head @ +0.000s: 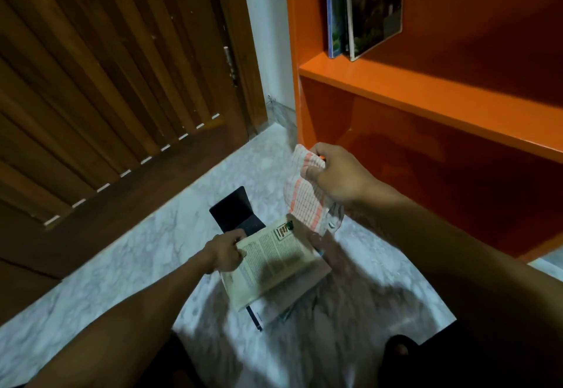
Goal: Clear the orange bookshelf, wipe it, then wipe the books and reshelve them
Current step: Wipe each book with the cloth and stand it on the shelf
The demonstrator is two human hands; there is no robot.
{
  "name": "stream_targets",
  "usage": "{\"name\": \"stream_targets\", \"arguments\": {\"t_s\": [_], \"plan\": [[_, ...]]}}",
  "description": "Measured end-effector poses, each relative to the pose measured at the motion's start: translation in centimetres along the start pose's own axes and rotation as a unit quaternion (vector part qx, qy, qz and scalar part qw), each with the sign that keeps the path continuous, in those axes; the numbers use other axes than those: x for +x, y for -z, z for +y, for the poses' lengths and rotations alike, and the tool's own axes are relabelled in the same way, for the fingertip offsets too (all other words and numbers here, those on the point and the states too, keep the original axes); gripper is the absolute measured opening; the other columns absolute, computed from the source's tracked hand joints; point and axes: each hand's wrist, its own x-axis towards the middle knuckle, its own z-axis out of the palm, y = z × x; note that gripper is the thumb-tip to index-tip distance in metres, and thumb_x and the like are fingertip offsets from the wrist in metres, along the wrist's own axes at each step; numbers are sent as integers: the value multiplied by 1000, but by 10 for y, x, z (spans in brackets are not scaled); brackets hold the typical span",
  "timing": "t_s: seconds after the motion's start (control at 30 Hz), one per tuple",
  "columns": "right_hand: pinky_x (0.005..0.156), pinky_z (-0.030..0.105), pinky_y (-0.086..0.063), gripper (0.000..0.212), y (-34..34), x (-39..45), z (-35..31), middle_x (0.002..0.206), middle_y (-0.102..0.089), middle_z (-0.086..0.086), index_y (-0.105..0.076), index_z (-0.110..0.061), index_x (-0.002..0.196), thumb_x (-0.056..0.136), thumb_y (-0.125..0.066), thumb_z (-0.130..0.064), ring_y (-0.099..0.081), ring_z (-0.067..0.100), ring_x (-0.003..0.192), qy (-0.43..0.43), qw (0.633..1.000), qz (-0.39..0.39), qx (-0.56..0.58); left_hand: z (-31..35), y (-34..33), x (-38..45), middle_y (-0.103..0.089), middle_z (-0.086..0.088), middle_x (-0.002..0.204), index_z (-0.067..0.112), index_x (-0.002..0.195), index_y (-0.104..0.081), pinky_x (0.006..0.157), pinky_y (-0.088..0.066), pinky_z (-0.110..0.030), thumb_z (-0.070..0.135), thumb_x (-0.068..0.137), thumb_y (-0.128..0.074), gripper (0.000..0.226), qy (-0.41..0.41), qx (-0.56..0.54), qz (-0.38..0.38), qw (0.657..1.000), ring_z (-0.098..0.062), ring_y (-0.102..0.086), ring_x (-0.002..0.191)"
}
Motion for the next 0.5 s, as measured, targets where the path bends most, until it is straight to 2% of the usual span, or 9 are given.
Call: {"name": "stream_targets", "arguments": {"t_s": [0.07, 0.13, 0.17, 0.27, 0.33, 0.4, 0.43, 0.5], "plan": [[70, 43, -53, 11, -1, 0, 1, 98, -66, 9, -59, -13, 106, 99, -57, -22, -66, 29, 83, -7, 1000, -5, -9, 0, 25, -8, -67, -4, 89, 29, 89, -56, 81, -55, -49, 27, 83, -62, 9, -14, -44, 3, 999, -30, -64, 82], [68, 48, -53, 13, -2, 1, 5, 94, -67, 14, -59, -10, 105, 99, -58, -22, -66, 35, 78, -18, 1000, -10, -5, 3, 53, -19, -72, -12, 100, 23, 94, -61, 77, -58, -57, 29, 82, -65, 14, -6, -105, 11, 994, -39, -69, 90], [65, 49, -52, 15, -3, 2, 8, 90, -67, 15, -58, -7, 105, 99, -58, -21, -65, 35, 74, -28, 1000, -10, 4, 9, 69, -30, -73, -12, 104, 20, 98, -63, 78, -58, -59, 26, 85, -67, 16, 3, -137, 17, 990, -39, -70, 95], [56, 39, -42, 18, -8, 6, 17, 78, -59, 14, -55, -2, 110, 100, -56, -18, -54, 27, 63, -74, 996, -10, 50, 23, 107, -62, -76, -7, 107, 10, 106, -62, 83, -58, -60, 13, 95, -64, 12, 39, -223, 28, 974, -36, -71, 101], [50, 34, -38, 16, -15, 9, 26, 72, -56, 11, -47, -18, 116, 102, -52, -15, -49, 23, 57, -113, 991, -7, 76, 28, 126, -83, -77, -4, 104, 10, 109, -60, 81, -60, -58, 12, 96, -64, 14, 51, -256, 35, 965, -32, -74, 97], [44, 27, -34, 12, -27, 14, 36, 68, -52, 10, -40, -23, 107, 102, -47, -15, -44, 20, 48, -154, 982, -4, 105, 32, 142, -102, -77, -5, 106, 11, 109, -57, 83, -58, -61, 12, 95, -65, 16, 46, -285, 39, 956, -32, -75, 96], [44, 25, -35, 8, -34, 15, 42, 70, -52, 12, -40, -22, 103, 101, -46, -16, -46, 19, 47, -175, 977, -1, 124, 35, 148, -111, -77, -7, 108, 10, 111, -56, 86, -56, -63, 10, 95, -65, 19, 42, -311, 40, 949, -33, -74, 97], [51, 28, -44, 4, -48, 13, 45, 83, -60, 18, -47, -14, 103, 101, -44, -17, -57, 24, 58, -211, 960, -5, 185, 41, 158, -125, -75, -13, 112, 6, 115, -54, 91, -53, -65, 5, 93, -64, 25, 34, -375, 39, 926, -37, -73, 101]]}}
